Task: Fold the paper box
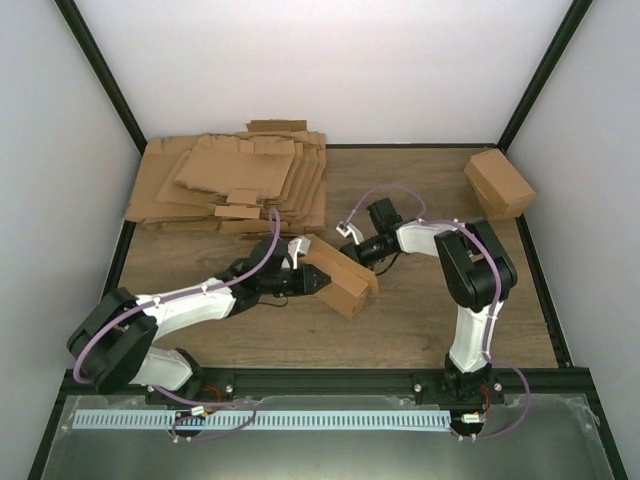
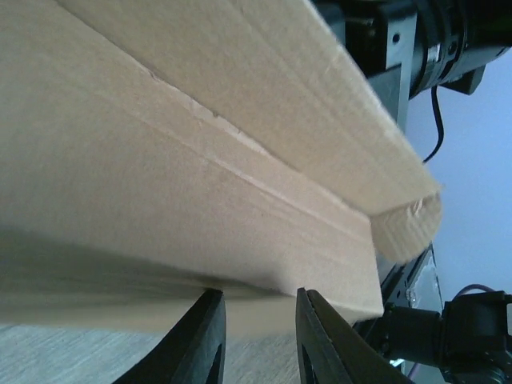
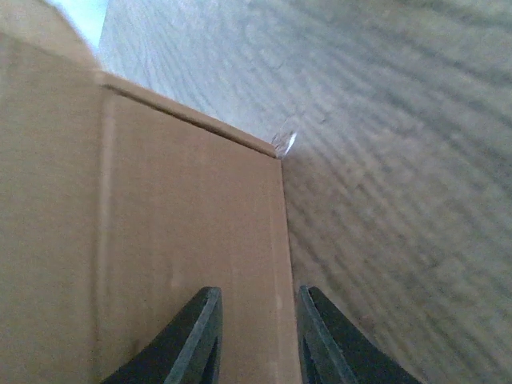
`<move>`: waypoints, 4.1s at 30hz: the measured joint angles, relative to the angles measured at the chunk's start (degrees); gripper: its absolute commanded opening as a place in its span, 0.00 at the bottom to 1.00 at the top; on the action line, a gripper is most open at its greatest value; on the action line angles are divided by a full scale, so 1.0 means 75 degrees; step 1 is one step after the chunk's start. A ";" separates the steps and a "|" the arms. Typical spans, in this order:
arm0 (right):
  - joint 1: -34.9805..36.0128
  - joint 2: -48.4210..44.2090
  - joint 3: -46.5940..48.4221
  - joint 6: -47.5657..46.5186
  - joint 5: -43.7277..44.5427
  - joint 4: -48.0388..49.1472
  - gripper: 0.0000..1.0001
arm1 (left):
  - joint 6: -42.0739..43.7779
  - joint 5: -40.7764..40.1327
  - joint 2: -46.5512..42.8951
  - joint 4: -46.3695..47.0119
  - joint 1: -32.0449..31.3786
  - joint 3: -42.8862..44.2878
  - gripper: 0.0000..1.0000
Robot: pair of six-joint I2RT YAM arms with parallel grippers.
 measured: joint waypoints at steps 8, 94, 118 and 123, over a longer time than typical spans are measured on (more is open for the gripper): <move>0.0175 -0.0688 -0.0554 0.0221 0.0612 0.0026 0.29 | -0.0321 -0.0574 -0.0242 -0.0446 -0.0172 0.0000 0.29; 0.0478 -0.1274 -0.2273 0.1457 0.1434 0.1387 0.22 | -0.0714 -0.1236 -0.0758 -0.1128 -0.0842 -0.0076 0.35; 0.0857 -0.3963 -0.1163 0.1932 0.4806 -0.0691 0.84 | 0.0428 -0.1180 -0.2853 -0.2780 0.1128 -0.0382 0.46; 0.1859 -0.4779 -0.0685 0.2081 0.5435 -0.1437 1.00 | 0.1189 -0.0423 -0.2299 -0.2766 0.2197 0.0134 0.52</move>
